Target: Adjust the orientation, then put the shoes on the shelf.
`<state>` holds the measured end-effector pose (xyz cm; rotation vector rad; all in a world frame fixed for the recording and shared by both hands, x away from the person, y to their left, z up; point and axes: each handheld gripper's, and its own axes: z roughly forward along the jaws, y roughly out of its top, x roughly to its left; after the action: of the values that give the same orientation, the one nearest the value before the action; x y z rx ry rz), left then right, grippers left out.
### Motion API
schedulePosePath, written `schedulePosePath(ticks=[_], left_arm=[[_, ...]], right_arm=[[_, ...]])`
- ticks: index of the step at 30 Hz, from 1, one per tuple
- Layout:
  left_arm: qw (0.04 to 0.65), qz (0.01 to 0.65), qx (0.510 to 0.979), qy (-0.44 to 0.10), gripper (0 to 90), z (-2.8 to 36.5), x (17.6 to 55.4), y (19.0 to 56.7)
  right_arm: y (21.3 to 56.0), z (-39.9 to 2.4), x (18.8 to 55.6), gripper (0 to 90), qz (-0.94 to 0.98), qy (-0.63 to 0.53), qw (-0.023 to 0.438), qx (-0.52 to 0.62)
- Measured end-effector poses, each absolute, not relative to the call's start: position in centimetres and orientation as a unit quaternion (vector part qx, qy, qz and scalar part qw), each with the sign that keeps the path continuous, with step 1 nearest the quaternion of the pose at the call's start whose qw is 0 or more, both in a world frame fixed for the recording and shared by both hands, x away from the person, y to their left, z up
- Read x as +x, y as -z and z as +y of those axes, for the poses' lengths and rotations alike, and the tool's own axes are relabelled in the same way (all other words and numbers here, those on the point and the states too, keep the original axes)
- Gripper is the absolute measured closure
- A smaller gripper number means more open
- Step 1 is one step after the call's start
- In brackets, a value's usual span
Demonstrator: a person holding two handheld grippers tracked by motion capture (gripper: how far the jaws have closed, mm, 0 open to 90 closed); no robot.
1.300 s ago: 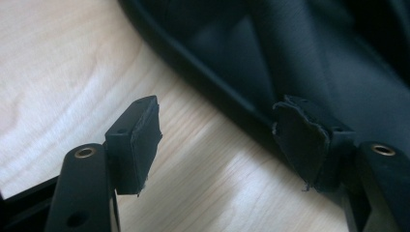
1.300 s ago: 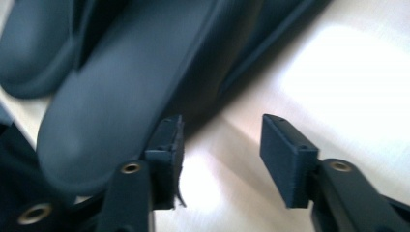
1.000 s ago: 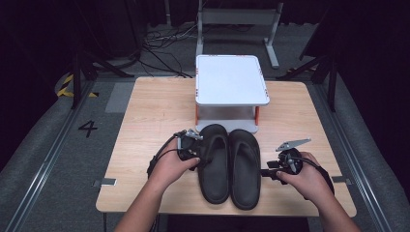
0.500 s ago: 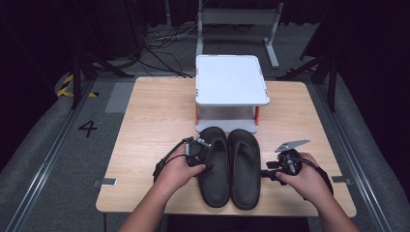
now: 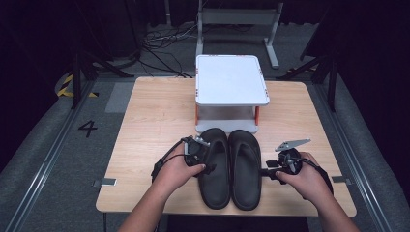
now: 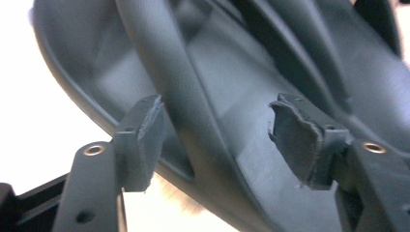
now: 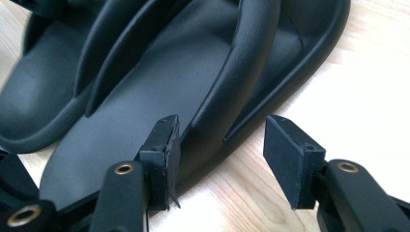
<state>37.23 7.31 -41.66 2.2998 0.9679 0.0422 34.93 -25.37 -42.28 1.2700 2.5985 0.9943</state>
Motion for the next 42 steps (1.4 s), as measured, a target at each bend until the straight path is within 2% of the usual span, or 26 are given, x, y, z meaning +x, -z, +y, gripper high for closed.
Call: schedulePosePath(ticks=[12,19,30,34,42], left_arm=[[0.316,0.400,0.858,-0.068,31.1,11.4,36.9,40.2],[0.306,0.411,0.856,-0.067,30.9,12.9,36.3,40.7],[0.299,0.435,0.846,-0.072,30.4,14.9,34.6,41.2],[0.290,0.446,0.843,-0.078,30.5,15.5,33.9,41.5],[0.281,0.450,0.844,-0.079,30.4,15.8,33.4,41.8]], right_arm=[[40.8,-24.5,35.1,45.2,0.843,-0.347,0.054,0.407],[40.3,-22.0,35.4,41.5,0.844,-0.355,0.051,0.399],[41.8,-16.8,35.9,31.9,0.870,-0.334,0.047,0.359],[42.4,-15.6,36.2,30.2,0.871,-0.327,0.032,0.366],[43.2,-14.4,36.8,29.9,0.876,-0.306,0.044,0.369]])
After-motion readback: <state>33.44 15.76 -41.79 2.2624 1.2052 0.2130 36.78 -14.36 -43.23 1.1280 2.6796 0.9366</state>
